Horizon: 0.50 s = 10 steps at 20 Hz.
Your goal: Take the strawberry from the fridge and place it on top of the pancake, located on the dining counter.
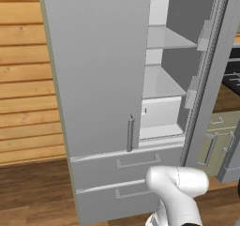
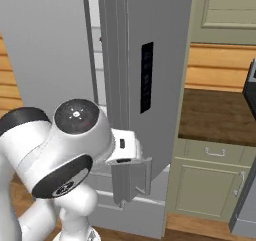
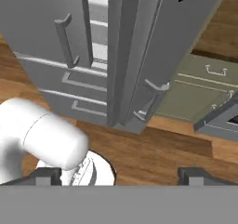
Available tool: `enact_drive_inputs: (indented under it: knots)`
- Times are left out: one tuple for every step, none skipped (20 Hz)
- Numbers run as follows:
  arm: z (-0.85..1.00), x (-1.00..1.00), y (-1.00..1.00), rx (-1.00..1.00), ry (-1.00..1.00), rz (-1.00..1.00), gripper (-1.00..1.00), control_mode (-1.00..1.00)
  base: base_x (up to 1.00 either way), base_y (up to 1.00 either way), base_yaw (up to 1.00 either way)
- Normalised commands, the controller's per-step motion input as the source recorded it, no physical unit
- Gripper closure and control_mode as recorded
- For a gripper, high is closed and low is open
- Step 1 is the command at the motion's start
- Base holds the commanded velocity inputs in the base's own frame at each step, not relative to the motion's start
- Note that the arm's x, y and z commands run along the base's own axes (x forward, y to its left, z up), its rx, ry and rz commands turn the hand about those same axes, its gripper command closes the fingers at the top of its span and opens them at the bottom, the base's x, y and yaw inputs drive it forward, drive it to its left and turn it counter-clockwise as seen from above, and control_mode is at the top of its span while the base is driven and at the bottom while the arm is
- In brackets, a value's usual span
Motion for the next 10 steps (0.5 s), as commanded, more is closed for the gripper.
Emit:
enact_drive_inputs:
  knots:
    - [0.72,-0.07,1.00,-0.50,0.31,-0.03,-1.00,-1.00,0.00,0.00,0.00]
    - [0.66,0.00,1.00,-0.53,0.33,-0.05,-1.00,-1.00,0.00,0.00,0.00]
    - [0.56,0.00,1.00,-0.56,0.30,-0.06,-1.00,-1.00,0.00,0.00,0.00]
    - [0.42,0.00,1.00,-0.61,0.26,-0.05,-1.00,-1.00,0.00,0.00,0.00]
    - [0.25,0.15,1.00,-0.66,0.20,-0.05,-1.00,-1.00,0.00,0.00,0.00]
    - [0.21,0.19,1.00,-0.69,0.17,-0.04,-1.00,-1.00,0.00,0.00,0.00]
    - [0.14,0.31,1.00,-0.73,0.19,-0.03,-1.00,-1.00,0.00,0.00,0.00]
    - [0.16,0.26,1.00,-0.73,0.19,-0.03,-1.00,-1.00,0.00,0.00,0.00]
    - [0.14,0.26,1.00,-0.72,0.18,-0.03,-1.00,-1.00,0.00,0.00,0.00]
    - [0.09,0.35,1.00,-0.68,0.21,-0.02,-1.00,-1.00,0.00,0.00,0.00]
